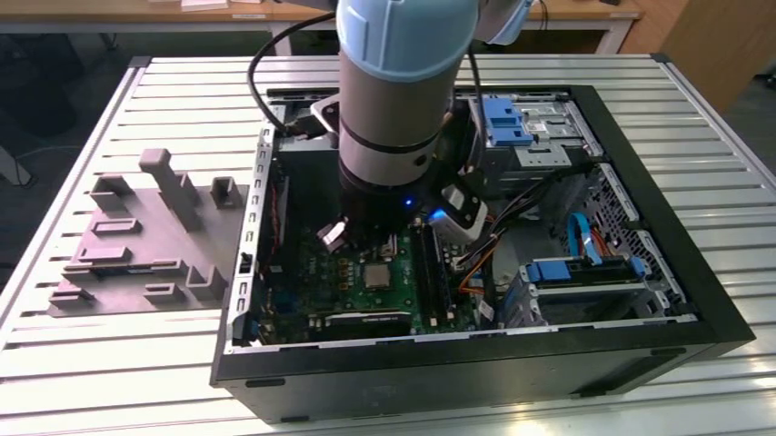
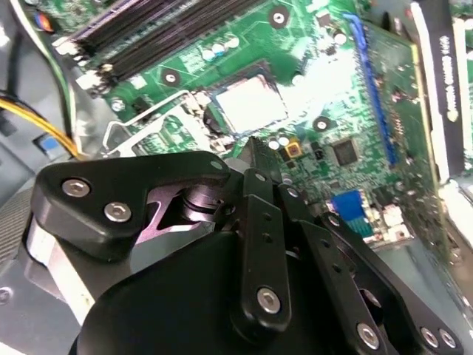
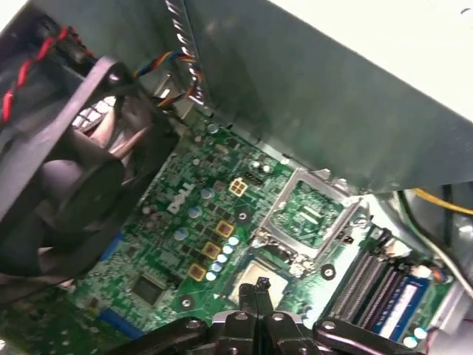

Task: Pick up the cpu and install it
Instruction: 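Close the cpu cover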

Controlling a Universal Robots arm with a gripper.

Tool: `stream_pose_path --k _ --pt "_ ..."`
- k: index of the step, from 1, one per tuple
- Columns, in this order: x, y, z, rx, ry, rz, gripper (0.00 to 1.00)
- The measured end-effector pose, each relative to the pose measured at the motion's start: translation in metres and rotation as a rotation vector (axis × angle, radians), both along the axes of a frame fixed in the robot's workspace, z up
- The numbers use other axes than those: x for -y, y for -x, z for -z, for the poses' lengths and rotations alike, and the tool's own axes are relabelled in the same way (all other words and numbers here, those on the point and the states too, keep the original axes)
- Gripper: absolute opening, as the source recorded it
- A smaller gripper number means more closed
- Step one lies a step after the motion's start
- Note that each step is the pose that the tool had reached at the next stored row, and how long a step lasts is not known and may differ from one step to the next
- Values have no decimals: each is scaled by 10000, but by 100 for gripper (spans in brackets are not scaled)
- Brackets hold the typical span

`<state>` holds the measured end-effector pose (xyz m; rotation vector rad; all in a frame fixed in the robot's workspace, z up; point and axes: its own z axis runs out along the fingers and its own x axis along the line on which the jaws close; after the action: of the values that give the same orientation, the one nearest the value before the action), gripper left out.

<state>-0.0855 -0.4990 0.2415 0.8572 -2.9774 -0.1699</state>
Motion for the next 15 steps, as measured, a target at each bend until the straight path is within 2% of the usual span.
stream_pose_path --k 5,8,11,15 --pt "0 -12 0 327 -358 -137 11" --pt "0 -23 -1 490 -549 -214 11" --pt "0 -33 0 608 -727 -294 11" --pt "0 -41 0 695 -1050 -432 11"
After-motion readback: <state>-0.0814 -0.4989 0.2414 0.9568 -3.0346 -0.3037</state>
